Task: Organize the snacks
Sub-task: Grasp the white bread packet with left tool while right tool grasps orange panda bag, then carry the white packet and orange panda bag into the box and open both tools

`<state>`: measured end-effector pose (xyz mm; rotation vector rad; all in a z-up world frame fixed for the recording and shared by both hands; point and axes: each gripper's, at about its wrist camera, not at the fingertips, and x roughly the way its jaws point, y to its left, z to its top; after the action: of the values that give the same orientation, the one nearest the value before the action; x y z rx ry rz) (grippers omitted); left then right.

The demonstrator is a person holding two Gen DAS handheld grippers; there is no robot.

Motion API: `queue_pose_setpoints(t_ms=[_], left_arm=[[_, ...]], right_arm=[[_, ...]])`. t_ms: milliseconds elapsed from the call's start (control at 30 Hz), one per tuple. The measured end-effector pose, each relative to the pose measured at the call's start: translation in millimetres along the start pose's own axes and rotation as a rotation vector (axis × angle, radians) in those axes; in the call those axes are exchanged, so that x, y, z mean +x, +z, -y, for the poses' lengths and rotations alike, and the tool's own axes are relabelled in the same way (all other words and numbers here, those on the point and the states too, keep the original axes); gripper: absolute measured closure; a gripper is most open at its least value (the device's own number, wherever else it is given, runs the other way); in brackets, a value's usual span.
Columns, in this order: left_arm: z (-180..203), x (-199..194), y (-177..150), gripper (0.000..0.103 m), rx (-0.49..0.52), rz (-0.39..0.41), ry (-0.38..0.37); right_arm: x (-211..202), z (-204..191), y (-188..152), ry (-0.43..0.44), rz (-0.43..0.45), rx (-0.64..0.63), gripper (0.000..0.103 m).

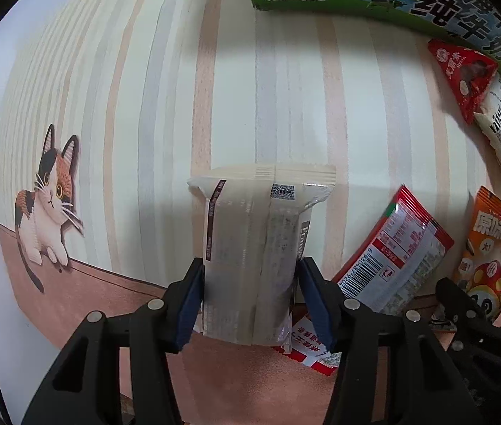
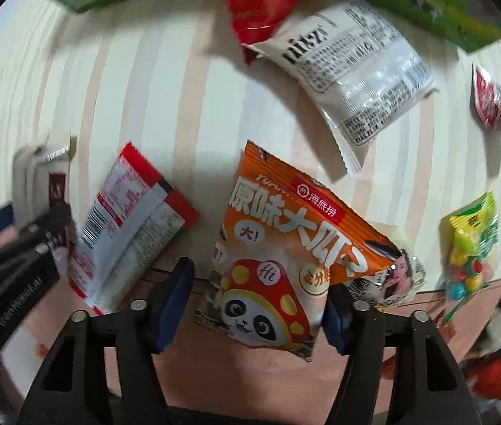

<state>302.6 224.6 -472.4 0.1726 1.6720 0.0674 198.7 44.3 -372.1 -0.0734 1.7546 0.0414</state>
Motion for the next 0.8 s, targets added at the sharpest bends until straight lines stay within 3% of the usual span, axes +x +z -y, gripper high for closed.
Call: queue_pose_setpoints(t_ms=[167,367,667,800], left_arm=[[8.4,-10.2,-8.3,0.055,-0.013,0.007,-0.014],[10.7,-27.6,-23.3,0.058,-0.029,0.025,-0.041],[14.4,-82.5,-46.4,0.059,-0.037,0.091,-0.118],[17.2,-117.1,-48.2,0.059,-0.039,0.135,-0.169]], right_arm=[[-0.3,-3.9,-13.8,0.032,0.039,-0.012,0.057],[-10.3,15.8,-21.2,0.137,0.044,0.048,0.061],[-57.9,54.0,-33.9,0.285,0.115,0.094,0.062],[-111.4,77.7,-24.3,0.354,0.147,0.11,0.062]])
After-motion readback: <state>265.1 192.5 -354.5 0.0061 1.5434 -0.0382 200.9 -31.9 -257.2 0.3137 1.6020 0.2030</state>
